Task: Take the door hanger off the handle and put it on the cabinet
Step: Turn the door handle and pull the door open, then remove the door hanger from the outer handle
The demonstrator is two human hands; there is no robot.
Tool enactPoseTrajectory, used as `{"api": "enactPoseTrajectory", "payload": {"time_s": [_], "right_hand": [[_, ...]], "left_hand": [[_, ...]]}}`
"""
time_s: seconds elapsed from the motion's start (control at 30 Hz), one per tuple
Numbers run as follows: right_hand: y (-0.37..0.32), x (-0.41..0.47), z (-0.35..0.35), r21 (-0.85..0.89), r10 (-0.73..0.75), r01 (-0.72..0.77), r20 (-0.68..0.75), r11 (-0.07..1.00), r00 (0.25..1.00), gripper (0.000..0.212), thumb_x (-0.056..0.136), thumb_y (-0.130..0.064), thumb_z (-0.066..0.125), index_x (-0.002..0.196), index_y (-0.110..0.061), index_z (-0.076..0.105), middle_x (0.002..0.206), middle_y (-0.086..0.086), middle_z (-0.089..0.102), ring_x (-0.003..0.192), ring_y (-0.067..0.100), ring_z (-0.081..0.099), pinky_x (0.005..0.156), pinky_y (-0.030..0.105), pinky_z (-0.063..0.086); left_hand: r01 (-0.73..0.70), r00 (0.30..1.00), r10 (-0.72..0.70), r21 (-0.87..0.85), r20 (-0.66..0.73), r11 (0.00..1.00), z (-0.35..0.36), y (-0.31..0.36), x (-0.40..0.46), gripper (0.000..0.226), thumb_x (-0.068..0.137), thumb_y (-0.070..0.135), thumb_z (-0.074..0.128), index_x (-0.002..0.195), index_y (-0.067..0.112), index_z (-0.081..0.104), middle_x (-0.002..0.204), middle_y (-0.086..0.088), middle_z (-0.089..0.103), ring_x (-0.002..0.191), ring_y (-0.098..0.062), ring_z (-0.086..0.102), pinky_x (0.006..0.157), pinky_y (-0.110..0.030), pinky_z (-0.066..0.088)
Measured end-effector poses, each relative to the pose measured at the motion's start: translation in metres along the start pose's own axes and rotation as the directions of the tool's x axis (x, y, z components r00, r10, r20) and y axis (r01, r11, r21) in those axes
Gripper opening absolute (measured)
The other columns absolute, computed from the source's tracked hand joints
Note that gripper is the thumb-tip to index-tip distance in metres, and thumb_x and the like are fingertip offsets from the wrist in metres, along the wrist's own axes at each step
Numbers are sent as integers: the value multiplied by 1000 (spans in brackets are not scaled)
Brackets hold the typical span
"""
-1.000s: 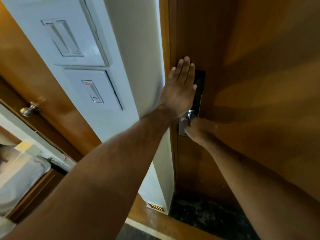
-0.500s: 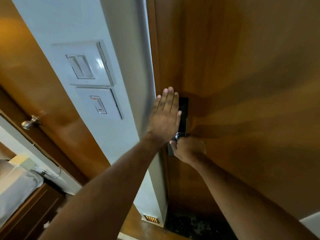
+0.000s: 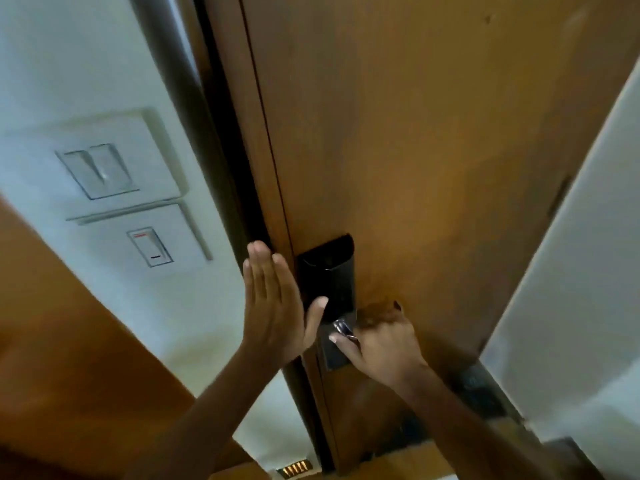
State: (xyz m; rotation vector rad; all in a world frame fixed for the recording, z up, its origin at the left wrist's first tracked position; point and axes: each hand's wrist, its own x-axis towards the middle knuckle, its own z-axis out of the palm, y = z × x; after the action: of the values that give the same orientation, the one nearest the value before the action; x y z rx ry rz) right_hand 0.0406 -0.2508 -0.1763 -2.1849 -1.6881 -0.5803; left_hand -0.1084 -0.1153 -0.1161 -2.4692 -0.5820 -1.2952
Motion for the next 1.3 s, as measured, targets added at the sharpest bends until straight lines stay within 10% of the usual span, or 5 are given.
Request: {"api": "enactPoseTrajectory", "payload": {"time_s": [0.37,0.6,0.83,1.1,1.3], "right_hand": [[-50,-127,-90,271,639,-589,-157,761,753,65,103,-54,21,156,-17,19,166,4,19,155,18,11,127,50,14],[-60,-101,-211,35,220,-267,-673,963,707,66,105,-40,25,154,0,6,158,29,14,152,45,10,125,60,14],[-37,-94,-248,-528,-38,-373,-613,763,789,67,99,-21,53,151,4,20,156,27,25,153,36,5,127,51,12],[15,-148,-279,-610,-4,-519,-650,599,760,81,96,-50,47,151,5,22,154,31,27,153,38,8,126,52,13],[49,-187,-298,-580,78,-565,-654,587,752,83,97,-55,37,150,5,18,155,31,21,154,34,0,126,51,8]], "left_hand": [[-141,850,358,-490,386,861,-22,57,-52,115,85,69,50,154,-9,2,164,-30,2,154,-41,1,122,-58,15],[68,782,456,-786,425,615,-33,140,-61,107,77,67,63,145,-11,32,158,-20,30,151,-32,22,122,-50,21],[248,816,410,-887,408,388,-73,235,-63,65,75,35,66,134,15,47,123,-4,60,117,-21,57,101,-41,47],[174,910,264,-873,320,457,-74,271,-96,91,95,66,25,156,11,-15,166,-22,-9,155,-30,-7,125,-42,1],[611,582,206,-590,787,528,-30,288,-90,76,95,63,22,151,13,30,156,-15,35,143,-29,37,113,-47,38]]}}
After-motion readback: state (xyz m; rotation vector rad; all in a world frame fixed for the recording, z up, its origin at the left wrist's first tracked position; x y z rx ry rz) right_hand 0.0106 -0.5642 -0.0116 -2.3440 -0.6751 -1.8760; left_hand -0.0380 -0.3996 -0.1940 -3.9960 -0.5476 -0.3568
